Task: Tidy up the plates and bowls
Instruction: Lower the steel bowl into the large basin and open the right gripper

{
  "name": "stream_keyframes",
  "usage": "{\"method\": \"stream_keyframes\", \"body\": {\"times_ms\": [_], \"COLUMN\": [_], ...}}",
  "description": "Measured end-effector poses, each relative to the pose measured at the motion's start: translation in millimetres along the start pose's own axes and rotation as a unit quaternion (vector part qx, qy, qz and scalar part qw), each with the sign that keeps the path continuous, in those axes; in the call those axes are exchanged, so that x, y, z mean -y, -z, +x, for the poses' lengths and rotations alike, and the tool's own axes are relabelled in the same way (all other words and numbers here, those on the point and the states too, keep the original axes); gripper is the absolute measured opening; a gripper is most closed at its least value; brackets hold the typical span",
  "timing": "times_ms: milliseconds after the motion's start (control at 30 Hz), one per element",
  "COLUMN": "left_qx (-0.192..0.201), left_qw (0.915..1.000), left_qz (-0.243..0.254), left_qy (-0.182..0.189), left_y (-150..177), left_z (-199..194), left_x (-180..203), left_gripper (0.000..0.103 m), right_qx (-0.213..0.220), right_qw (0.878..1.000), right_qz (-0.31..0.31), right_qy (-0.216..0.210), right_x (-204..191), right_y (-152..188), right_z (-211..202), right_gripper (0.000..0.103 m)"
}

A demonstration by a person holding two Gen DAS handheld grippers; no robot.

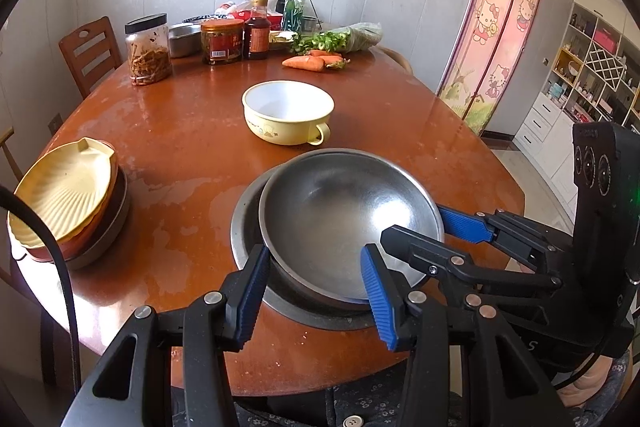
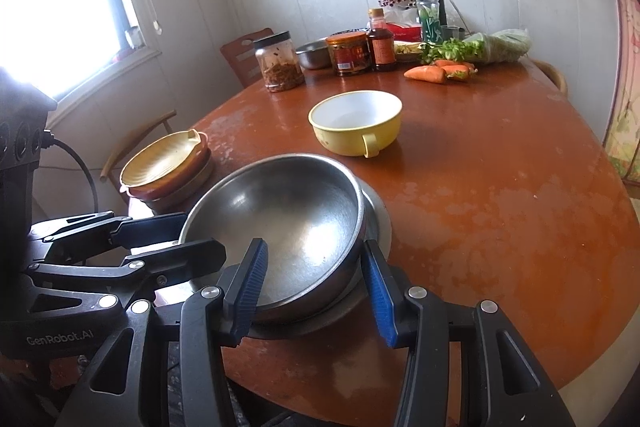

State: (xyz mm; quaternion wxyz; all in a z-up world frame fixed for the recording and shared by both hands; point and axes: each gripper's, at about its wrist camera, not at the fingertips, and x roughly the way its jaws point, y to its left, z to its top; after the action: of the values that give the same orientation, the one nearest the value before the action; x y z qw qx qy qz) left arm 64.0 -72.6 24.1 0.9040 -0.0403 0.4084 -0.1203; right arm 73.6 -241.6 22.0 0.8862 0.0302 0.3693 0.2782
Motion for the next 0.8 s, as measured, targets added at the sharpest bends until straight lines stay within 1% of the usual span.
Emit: {"method": "stream_keyframes", "body": {"times_ms": [467, 800], "left_qx": [0.0, 0.006], "left_qw": [1.0, 0.9999], "left_qz": [0.002, -0.008], "left_qy": [-0.001, 0.005], "left_y": [1.9, 1.6], "left_z": [-0.1, -4.9], "left_x": [-0.1, -3.5], "left_gripper": [0.046, 0.047], "right_qx": [0.001, 0.007], "right_qw": [1.0, 1.0], "right_qz": [-0.006, -0.002], "right_qy": [0.005, -0.001], "right_x": [-2.1, -1.0], "right_y": [2.2, 2.4], "right_z": [2.2, -1.7], "right_gripper": [0.051, 0.051]}}
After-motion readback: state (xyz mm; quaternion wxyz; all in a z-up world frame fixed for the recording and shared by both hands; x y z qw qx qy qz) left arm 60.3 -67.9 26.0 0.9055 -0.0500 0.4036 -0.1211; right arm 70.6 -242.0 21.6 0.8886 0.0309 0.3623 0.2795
